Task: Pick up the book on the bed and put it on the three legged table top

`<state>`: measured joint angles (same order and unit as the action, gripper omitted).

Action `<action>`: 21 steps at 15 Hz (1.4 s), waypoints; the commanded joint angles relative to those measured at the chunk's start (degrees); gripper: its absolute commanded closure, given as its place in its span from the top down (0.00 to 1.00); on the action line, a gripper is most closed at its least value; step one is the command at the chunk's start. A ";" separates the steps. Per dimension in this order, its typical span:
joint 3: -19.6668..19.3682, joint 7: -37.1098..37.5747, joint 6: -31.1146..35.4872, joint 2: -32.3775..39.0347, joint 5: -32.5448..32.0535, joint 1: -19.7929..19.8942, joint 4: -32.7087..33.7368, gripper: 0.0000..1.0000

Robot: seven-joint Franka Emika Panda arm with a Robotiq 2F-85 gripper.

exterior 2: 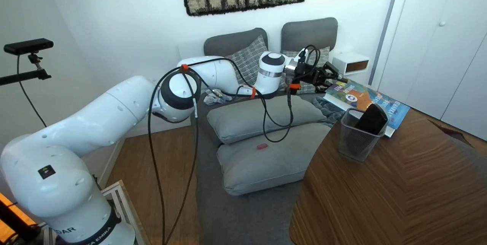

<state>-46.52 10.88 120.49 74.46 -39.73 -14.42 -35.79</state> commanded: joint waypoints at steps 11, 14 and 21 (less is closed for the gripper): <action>-1.04 2.03 3.63 3.48 -0.51 2.90 5.75 0.10; -0.61 1.73 2.81 3.49 0.14 2.80 5.68 0.26; 0.79 -0.12 -0.47 3.19 1.18 2.63 5.02 0.89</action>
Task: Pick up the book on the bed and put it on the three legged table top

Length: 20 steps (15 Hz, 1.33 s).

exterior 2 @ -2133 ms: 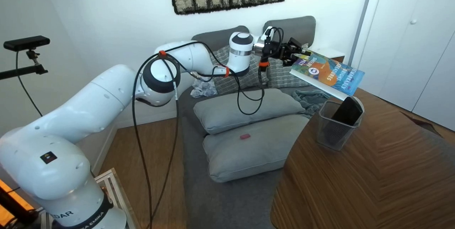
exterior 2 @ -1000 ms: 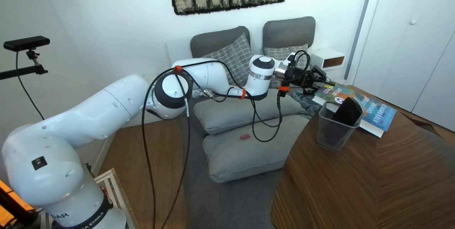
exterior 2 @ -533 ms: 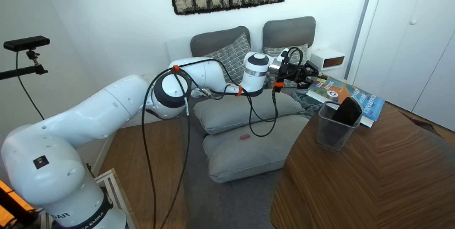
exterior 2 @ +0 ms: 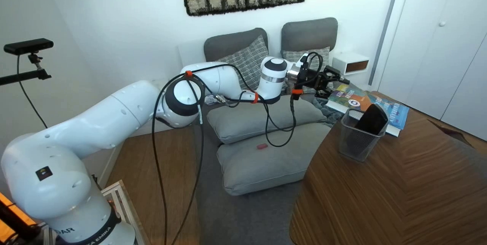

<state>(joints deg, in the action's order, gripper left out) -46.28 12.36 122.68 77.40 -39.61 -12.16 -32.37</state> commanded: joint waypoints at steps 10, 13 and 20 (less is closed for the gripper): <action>6.65 -4.13 -15.04 -4.36 11.88 4.91 1.59 1.00; 7.30 -3.84 -17.14 -4.72 14.11 6.78 2.01 1.00; 15.77 -9.66 -9.68 -6.70 20.08 5.97 4.09 1.00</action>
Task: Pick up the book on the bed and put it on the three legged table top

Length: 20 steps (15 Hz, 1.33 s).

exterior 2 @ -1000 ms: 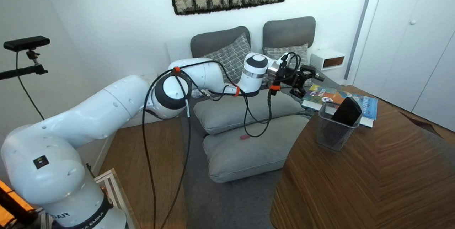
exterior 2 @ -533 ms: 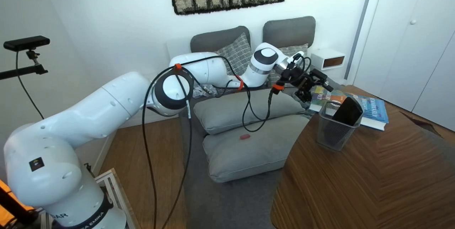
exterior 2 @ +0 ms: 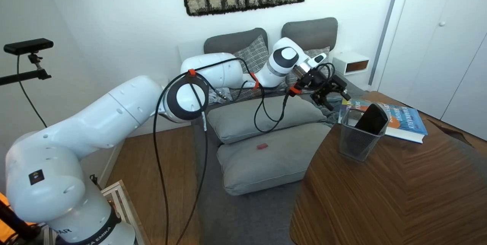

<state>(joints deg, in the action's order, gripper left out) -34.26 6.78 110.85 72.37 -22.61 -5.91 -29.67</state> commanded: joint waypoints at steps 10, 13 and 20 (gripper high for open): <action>13.14 -10.73 3.11 -0.16 2.65 0.67 9.99 1.00; 18.57 -14.86 4.78 -5.01 5.94 -0.59 3.52 1.00; 25.28 -17.44 -0.10 -6.57 6.98 -2.74 3.30 1.00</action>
